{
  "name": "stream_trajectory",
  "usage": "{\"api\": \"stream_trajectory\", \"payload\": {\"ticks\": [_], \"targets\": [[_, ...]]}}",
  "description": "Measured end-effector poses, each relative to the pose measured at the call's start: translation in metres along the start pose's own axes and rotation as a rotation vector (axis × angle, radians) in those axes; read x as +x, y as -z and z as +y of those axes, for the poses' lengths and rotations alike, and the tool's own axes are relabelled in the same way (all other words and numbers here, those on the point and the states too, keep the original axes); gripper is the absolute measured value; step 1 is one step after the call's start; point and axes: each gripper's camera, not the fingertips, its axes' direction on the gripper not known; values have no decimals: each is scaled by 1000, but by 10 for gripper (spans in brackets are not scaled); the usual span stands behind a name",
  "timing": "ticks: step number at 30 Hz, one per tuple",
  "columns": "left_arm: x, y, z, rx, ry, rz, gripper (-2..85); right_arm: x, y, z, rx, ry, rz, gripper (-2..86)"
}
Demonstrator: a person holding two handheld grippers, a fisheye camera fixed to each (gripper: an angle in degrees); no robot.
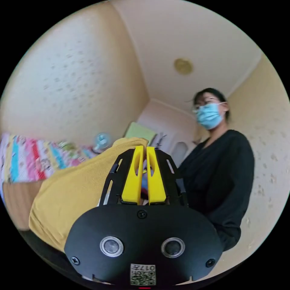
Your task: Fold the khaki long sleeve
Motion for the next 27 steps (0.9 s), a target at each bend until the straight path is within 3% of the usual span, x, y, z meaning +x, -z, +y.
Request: {"api": "stream_trajectory", "payload": {"ticks": [4,9,11,15,17,20,23,25,27], "targets": [[13,-57,5,254,-132,435,-8,-59,13,22,87,325,-32,122],[-2,-168,31,322,-28,668,-8,-121,-12,74,29,682,-12,220],[-5,-212,46,339,41,756,-8,-138,-49,105,-123,813,-18,216],[-11,-280,79,398,179,908,-6,-141,-89,148,-172,826,81,124],[-8,-294,84,329,213,879,-3,-126,-90,164,-96,745,147,77],[-7,-305,92,147,336,681,14,-103,-63,179,15,654,149,64],[-10,-302,106,-64,467,332,76,-87,-29,194,136,619,59,52],[-8,-304,118,-281,538,-12,116,-80,-17,198,167,586,31,46],[4,-307,125,-325,497,-172,120,-77,-15,199,157,577,12,40]]}}
